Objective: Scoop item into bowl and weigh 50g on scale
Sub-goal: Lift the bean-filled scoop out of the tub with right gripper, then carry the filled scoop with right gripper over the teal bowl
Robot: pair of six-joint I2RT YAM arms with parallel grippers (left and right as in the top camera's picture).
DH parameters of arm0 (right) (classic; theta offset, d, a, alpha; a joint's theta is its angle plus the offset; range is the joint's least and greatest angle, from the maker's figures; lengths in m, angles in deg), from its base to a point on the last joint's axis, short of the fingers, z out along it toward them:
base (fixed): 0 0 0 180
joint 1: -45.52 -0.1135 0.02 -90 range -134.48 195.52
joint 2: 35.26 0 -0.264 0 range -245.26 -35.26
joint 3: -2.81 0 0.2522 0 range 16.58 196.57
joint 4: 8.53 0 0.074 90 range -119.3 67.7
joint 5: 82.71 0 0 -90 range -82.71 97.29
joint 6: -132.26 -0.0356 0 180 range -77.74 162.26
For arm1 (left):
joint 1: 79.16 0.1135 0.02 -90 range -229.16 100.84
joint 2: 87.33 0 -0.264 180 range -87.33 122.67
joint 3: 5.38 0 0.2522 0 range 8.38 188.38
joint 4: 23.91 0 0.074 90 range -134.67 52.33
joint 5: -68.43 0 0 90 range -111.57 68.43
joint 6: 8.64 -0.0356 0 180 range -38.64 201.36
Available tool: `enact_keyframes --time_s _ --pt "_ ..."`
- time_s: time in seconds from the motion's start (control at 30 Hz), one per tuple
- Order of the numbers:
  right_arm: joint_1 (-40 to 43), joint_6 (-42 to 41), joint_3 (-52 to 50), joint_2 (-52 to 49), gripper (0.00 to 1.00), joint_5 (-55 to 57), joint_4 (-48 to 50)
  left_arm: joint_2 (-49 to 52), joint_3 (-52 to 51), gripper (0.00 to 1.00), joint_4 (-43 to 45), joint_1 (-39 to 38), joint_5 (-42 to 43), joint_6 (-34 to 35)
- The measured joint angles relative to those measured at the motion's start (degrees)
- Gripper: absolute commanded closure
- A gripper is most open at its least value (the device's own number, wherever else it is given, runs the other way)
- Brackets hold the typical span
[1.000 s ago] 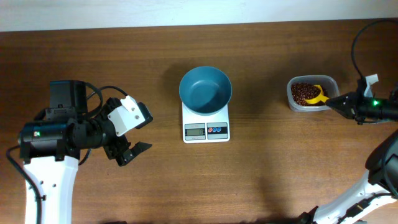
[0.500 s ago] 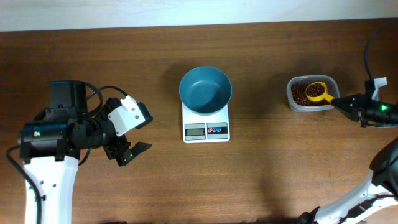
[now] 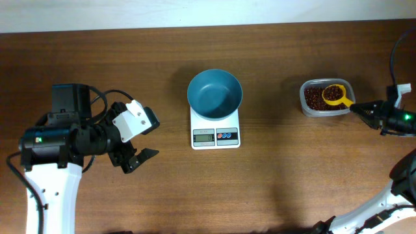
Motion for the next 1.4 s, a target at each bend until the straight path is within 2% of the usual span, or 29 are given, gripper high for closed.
enact_keyframes --time_s 1.4 --pt "-0.7 13.3 0.0 0.0 0.96 -10.3 -15.3 0.0 0.0 0.01 0.0 0.0 0.0 0.0"
